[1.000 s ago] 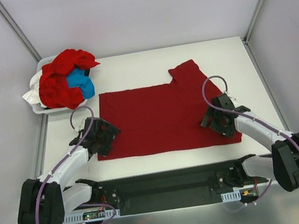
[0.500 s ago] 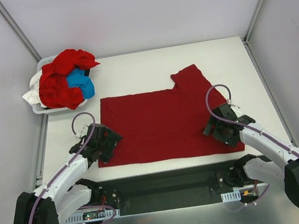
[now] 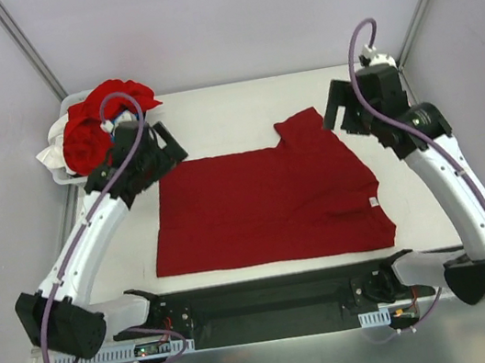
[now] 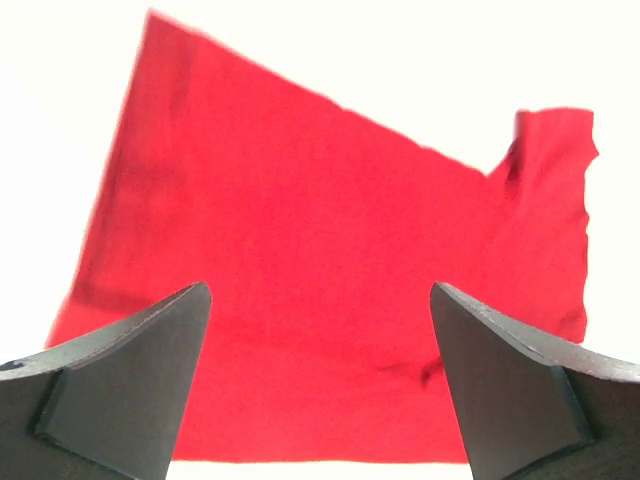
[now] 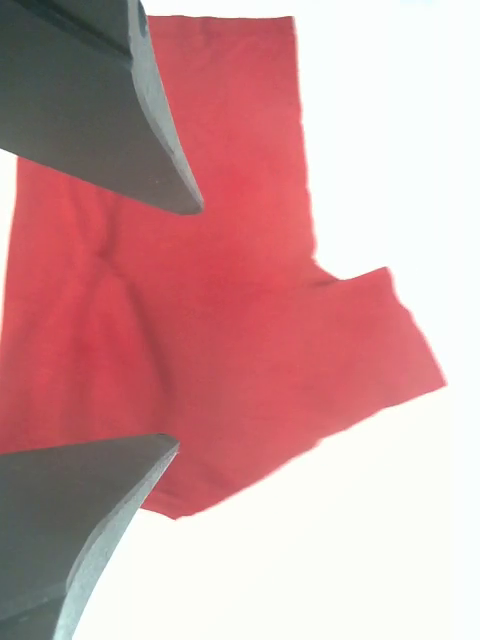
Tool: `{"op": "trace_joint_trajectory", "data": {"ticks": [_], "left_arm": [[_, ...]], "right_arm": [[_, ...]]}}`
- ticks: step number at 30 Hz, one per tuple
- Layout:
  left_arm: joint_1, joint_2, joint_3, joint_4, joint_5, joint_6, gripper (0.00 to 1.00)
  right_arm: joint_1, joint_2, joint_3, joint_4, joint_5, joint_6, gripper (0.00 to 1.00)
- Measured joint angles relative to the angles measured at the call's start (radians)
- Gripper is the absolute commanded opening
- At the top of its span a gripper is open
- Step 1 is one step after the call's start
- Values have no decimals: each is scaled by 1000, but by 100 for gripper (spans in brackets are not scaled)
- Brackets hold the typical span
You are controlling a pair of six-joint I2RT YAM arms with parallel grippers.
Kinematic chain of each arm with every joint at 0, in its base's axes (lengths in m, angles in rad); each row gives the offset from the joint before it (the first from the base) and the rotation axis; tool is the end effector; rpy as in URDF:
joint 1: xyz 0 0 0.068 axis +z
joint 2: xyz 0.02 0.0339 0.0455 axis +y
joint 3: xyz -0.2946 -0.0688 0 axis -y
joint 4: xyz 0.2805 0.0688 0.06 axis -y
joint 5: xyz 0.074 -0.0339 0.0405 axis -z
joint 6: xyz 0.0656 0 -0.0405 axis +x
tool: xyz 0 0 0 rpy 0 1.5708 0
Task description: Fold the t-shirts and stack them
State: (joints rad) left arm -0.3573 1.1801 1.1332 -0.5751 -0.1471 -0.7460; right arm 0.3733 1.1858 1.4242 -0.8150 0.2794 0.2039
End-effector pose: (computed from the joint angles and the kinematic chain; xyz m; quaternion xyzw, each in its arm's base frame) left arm 0.2879 -0.0972 0.3518 -0.2043 0.8640 -0.1831 0.4222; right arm 0.2698 0.0862 0.4364 -0.0075 0.8729 0.0171 0.4875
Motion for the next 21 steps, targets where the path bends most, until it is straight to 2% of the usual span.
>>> {"op": "trace_joint_trajectory", "data": {"ticks": [4,10,16,21], "left_arm": [[66,189,187,21,2,116,83],[91,480,266,8,-7,229,74],[110,595,269,-13,-46,237,73],[132,658,277,-7,-78,181,71]], "right_arm": [[-74,171,154,48,-60,-103,96],[-217,478,179,150,-258,-179,96],[-233,678,237,182,-334,-240,96],[-230,733,261,220,-360,-266,96]]}}
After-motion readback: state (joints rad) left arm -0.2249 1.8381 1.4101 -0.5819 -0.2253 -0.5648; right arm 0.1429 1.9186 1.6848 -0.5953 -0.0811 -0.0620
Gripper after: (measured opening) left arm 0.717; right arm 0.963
